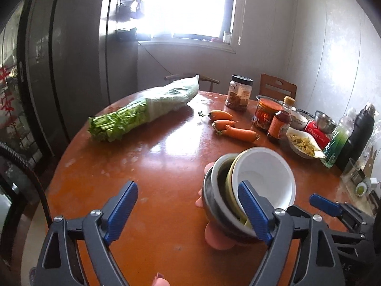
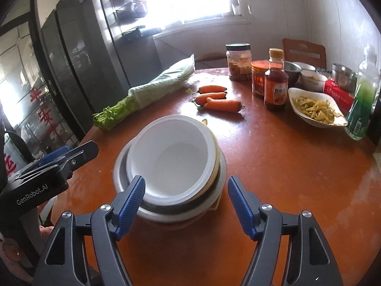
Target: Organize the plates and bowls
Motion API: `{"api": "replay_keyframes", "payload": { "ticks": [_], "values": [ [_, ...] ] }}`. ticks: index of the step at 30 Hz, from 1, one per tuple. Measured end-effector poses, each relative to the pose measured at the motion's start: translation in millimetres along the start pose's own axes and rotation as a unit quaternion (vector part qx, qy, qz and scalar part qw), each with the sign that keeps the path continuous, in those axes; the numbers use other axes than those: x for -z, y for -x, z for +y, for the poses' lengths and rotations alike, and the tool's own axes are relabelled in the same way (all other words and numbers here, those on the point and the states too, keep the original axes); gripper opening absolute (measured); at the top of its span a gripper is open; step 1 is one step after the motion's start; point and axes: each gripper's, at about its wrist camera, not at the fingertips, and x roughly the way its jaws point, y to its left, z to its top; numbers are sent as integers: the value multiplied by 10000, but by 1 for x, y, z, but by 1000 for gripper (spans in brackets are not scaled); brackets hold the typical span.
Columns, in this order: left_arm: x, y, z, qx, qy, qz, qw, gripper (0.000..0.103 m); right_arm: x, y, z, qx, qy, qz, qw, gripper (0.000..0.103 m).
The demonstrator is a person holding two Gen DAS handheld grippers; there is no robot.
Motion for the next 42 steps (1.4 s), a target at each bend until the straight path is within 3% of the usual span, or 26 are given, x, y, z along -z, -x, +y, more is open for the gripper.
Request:
{"api": "replay_keyframes", "payload": {
  "ticks": [19,42],
  "values": [
    [74,35,-14,-158,-169,129,9996,87,70,35,12,269,369,-163,9988,75],
    [91,38,-27,-233,-218,279,9991,87,88,50,4,357,394,-211,9984,76]
  ]
}}
